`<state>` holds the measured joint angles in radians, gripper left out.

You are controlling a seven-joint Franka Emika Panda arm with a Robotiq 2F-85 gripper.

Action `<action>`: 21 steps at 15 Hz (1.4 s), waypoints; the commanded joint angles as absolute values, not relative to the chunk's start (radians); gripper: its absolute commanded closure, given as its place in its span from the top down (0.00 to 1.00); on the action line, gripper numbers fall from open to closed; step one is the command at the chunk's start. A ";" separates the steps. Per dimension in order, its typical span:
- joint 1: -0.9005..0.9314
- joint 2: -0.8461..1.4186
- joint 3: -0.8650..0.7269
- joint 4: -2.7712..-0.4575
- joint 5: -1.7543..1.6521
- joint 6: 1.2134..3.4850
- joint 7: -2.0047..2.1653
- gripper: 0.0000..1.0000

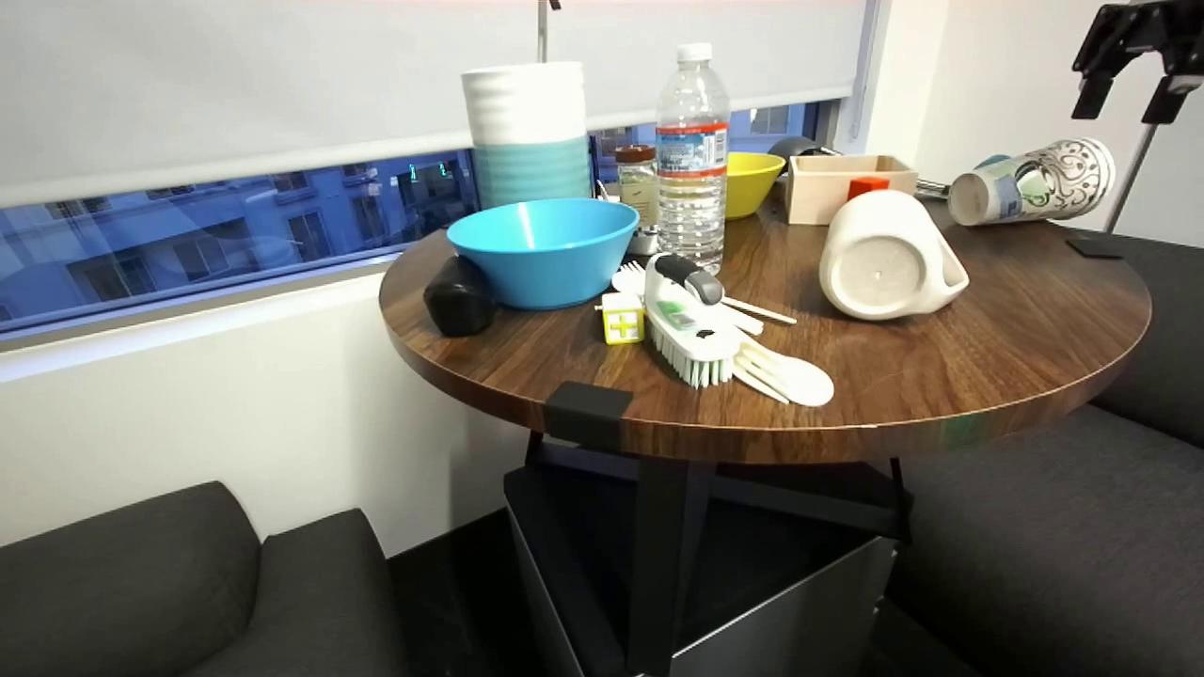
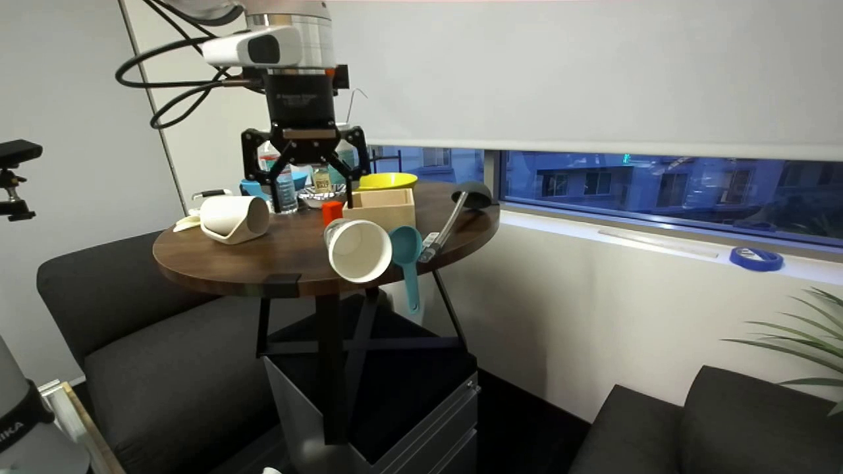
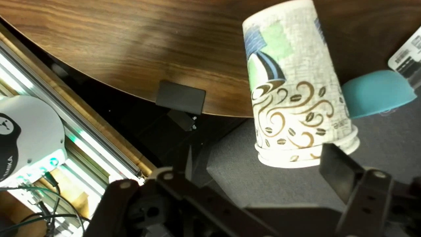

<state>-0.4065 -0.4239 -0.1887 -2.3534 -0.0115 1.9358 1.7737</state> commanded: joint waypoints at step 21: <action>-0.404 -0.303 -0.264 -2.325 0.153 2.070 2.133 0.40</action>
<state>-0.4145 -0.2902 -0.2683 -2.3419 0.1322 2.0803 2.0983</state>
